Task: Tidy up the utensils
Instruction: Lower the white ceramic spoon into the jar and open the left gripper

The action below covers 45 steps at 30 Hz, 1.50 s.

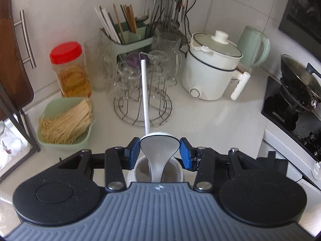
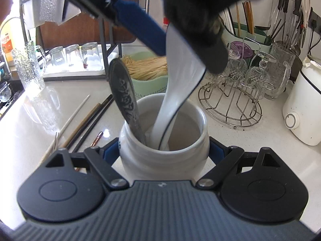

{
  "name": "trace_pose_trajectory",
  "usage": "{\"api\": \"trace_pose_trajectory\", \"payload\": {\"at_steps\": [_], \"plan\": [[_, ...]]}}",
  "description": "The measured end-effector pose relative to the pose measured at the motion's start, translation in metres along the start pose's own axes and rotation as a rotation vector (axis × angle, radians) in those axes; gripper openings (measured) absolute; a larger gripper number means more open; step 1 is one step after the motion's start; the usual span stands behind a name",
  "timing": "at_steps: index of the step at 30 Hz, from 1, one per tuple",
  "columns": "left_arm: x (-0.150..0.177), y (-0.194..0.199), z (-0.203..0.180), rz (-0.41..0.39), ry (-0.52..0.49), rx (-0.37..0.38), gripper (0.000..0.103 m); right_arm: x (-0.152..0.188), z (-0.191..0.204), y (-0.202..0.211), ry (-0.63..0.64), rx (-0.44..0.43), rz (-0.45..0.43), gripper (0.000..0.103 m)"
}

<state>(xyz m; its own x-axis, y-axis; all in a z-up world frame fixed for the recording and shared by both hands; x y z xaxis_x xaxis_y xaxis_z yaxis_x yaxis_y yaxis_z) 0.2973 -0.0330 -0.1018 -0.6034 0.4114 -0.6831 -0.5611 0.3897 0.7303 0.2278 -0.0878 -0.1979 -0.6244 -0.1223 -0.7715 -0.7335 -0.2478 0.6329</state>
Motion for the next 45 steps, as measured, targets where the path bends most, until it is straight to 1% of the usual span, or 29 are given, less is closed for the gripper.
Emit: {"api": "trace_pose_trajectory", "payload": {"at_steps": [3, 10, 14, 18, 24, 27, 30, 37, 41, 45], "plan": [[-0.004, -0.002, 0.003, 0.032, 0.012, -0.002, 0.048, 0.0, 0.001, 0.0, 0.004, 0.003, -0.001, 0.091], [-0.008, 0.003, -0.011, 0.079, -0.066, -0.029, 0.048, 0.0, 0.0, -0.001, 0.006, 0.001, -0.002, 0.091], [-0.01, 0.013, -0.015, 0.079, -0.067, -0.029, 0.048, 0.0, 0.0, 0.0, 0.007, 0.001, -0.003, 0.091], [-0.011, 0.021, -0.015, 0.078, -0.071, -0.071, 0.048, 0.001, 0.001, 0.0, 0.009, -0.001, -0.004, 0.091], [-0.005, 0.017, -0.014, 0.114, -0.066, -0.091, 0.048, 0.001, 0.001, 0.001, 0.013, -0.006, -0.004, 0.091], [-0.002, 0.014, -0.011, 0.131, -0.035, -0.093, 0.048, 0.002, 0.001, 0.001, 0.016, -0.009, -0.004, 0.091], [0.0, 0.013, -0.012, 0.138, -0.03, -0.102, 0.048, 0.002, 0.001, 0.002, 0.018, -0.012, -0.006, 0.091], [0.004, 0.007, -0.004, 0.169, 0.054, -0.073, 0.049, 0.004, 0.002, 0.002, 0.023, -0.011, -0.016, 0.091], [0.008, 0.009, -0.003, 0.168, 0.06, -0.075, 0.049, 0.005, 0.003, 0.003, 0.027, -0.011, -0.021, 0.091], [0.008, 0.011, -0.001, 0.161, 0.093, -0.062, 0.049, 0.005, 0.003, 0.003, 0.025, -0.012, -0.019, 0.091]]}}
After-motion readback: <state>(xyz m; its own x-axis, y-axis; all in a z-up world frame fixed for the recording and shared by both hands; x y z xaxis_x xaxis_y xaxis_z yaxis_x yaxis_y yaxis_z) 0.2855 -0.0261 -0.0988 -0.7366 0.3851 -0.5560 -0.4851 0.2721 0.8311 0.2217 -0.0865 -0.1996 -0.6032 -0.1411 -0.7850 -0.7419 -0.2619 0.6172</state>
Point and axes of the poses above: each gripper's, at about its wrist camera, not at the fingertips, and y roughly against the way its jaws point, z to its left, x to its underside, the point moved 2 cm from there along -y, roughly the way its jaws point, and after that the axes turned 10 degrees about -x, right-handed, at the moved point
